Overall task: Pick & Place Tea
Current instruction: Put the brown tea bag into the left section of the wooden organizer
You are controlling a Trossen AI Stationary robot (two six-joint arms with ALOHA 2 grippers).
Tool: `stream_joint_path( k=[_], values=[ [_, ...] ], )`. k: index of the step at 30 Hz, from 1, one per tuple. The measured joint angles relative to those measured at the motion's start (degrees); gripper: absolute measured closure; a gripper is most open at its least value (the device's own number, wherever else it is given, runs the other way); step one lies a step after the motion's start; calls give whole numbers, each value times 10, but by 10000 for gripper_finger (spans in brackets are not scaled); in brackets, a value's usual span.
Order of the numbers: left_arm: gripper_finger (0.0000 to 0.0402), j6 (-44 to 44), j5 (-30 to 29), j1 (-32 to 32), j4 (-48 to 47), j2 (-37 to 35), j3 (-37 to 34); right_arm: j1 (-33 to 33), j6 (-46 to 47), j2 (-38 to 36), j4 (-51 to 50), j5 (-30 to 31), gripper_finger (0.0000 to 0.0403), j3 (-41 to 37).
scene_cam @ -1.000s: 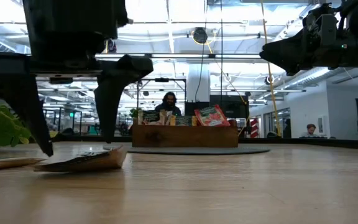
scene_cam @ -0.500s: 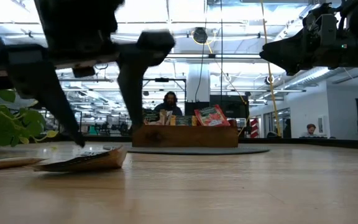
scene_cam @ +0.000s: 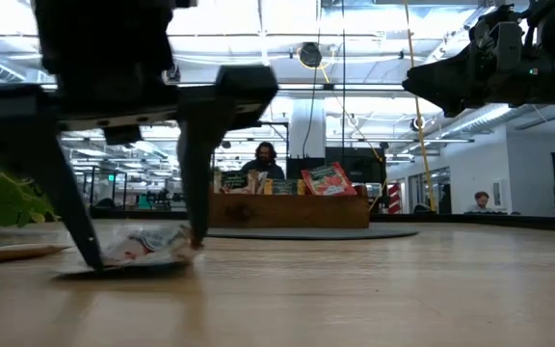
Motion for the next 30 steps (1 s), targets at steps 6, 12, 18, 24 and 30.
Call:
stream_joint_path(
  k=[6,12,18,24,30],
  values=[
    [177,9,44,18,18,10,0,0,0,0,3,0,248,0],
    [216,-96,65,55,-9,20,0,0,0,0,-1,0,248,0],
    [291,-245,68,100,-24,28,0,0,0,0,0,0,248,0],
    [345,-393,54,144,-20,23,-2,0,0,0,0,0,248,0],
    [355,-540,49,177,-33,19,-2,0,0,0,0,0,248,0]
  ],
)
